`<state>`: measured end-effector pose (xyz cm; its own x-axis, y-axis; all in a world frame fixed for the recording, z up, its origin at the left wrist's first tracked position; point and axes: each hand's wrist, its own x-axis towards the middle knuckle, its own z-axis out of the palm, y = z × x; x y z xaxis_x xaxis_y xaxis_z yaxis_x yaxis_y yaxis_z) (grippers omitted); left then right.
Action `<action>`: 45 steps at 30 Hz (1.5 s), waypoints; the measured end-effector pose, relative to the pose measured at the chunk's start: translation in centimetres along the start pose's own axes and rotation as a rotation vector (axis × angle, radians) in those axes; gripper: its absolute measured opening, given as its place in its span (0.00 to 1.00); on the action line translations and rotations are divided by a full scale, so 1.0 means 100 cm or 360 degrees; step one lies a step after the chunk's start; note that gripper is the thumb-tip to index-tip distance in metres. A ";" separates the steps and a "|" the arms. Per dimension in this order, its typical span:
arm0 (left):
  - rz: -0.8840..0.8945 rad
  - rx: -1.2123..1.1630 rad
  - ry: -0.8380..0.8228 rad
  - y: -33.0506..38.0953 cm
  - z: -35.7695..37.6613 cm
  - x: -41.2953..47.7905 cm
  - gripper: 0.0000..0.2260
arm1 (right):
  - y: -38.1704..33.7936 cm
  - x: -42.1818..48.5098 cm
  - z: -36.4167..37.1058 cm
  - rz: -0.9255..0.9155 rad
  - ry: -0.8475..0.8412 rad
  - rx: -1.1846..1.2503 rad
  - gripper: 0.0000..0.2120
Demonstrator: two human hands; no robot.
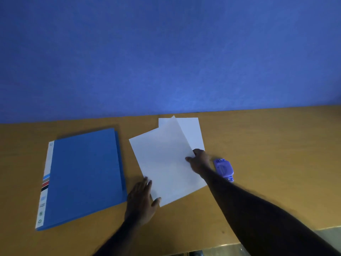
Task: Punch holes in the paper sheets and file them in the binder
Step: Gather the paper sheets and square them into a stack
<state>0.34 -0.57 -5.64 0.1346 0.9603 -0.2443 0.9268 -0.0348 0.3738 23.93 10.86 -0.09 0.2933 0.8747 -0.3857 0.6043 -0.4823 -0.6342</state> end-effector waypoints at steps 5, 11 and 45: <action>-0.0004 0.0010 0.0008 -0.001 0.002 0.002 0.36 | -0.004 -0.002 0.027 0.0016 -0.0007 -0.0336 0.28; 0.0000 0.0008 0.0026 0.000 0.002 0.000 0.37 | -0.009 0.003 0.034 0.0056 -0.0018 -0.0275 0.31; 0.0165 0.0207 -0.0150 0.026 -0.008 0.062 0.35 | 0.010 0.026 -0.007 0.0334 0.0183 -0.0035 0.27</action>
<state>3.30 5.56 -5.48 0.2585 0.9197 -0.2955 0.9429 -0.1737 0.2842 25.85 12.65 -1.24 0.4958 0.7555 -0.4282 0.5367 -0.6542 -0.5329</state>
